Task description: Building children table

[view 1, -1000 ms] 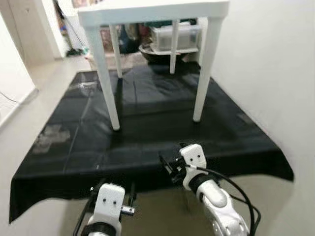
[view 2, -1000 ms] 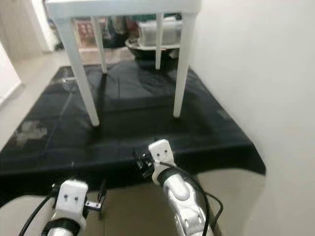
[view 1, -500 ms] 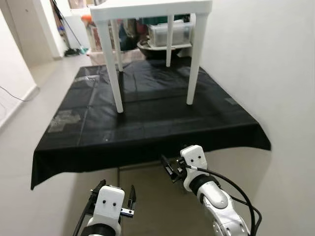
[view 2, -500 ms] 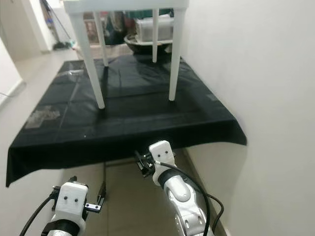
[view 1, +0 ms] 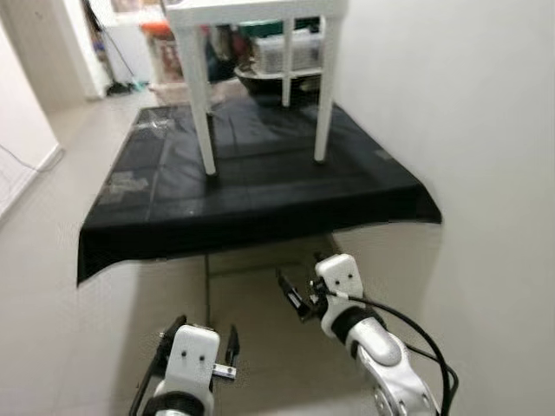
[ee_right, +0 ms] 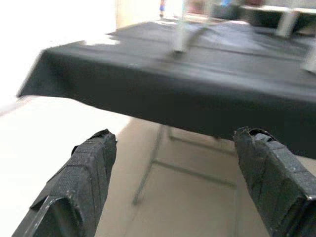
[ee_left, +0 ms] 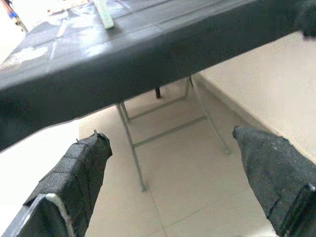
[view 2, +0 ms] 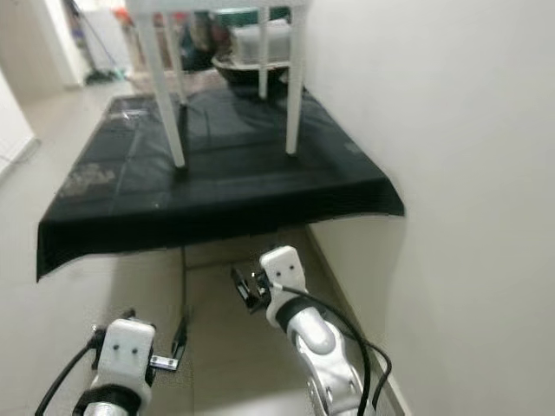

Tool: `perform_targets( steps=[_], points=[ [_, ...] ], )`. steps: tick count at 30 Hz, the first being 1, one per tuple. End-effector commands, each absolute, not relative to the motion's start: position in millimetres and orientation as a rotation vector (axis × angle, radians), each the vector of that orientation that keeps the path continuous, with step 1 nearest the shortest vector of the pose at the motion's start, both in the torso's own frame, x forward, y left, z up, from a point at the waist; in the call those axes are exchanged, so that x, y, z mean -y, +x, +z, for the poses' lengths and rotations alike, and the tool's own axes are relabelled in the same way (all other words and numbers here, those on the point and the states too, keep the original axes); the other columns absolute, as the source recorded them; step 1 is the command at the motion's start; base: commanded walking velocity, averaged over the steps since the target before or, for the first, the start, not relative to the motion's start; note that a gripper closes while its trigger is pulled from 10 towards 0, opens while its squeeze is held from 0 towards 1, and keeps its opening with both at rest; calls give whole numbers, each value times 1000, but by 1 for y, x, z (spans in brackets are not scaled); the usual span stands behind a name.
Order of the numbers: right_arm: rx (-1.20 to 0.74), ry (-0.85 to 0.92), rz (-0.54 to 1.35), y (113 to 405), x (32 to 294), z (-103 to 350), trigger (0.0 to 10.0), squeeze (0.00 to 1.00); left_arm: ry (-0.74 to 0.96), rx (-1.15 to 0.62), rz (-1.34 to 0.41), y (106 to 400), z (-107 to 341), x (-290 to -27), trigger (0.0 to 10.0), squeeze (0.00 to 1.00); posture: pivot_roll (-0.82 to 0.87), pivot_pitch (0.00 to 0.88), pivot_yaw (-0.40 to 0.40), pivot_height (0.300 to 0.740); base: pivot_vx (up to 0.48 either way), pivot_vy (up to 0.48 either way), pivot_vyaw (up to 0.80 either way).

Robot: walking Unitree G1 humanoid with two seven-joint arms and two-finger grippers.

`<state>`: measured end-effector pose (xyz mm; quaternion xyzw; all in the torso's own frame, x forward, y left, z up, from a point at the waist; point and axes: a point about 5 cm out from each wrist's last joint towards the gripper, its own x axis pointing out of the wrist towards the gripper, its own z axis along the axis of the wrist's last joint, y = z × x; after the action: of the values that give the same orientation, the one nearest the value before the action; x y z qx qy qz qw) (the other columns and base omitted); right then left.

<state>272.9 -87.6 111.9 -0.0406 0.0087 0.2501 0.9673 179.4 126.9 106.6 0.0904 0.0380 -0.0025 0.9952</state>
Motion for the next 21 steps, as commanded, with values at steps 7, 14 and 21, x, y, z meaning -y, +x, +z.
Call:
perform_targets(
  steps=[7, 14, 21],
  points=[
    [6, -84, 531, 273, 83, 116, 10000, 0, 188, -93, -2, 179, 104, -129, 10000, 0, -22, 31, -16, 734, 0, 0, 748],
    [-57, -108, 519, 272, 97, 108, 10000, 0, 142, -110, 25, 180, 100, -136, 10000, 0, -31, 8, -11, 734, 0, 0, 0],
    [-134, -96, 446, 279, 109, 96, 10000, 0, 210, -115, -10, 186, 89, -143, 10000, 0, -48, 0, -10, 734, 0, 0, 0]
  ],
)
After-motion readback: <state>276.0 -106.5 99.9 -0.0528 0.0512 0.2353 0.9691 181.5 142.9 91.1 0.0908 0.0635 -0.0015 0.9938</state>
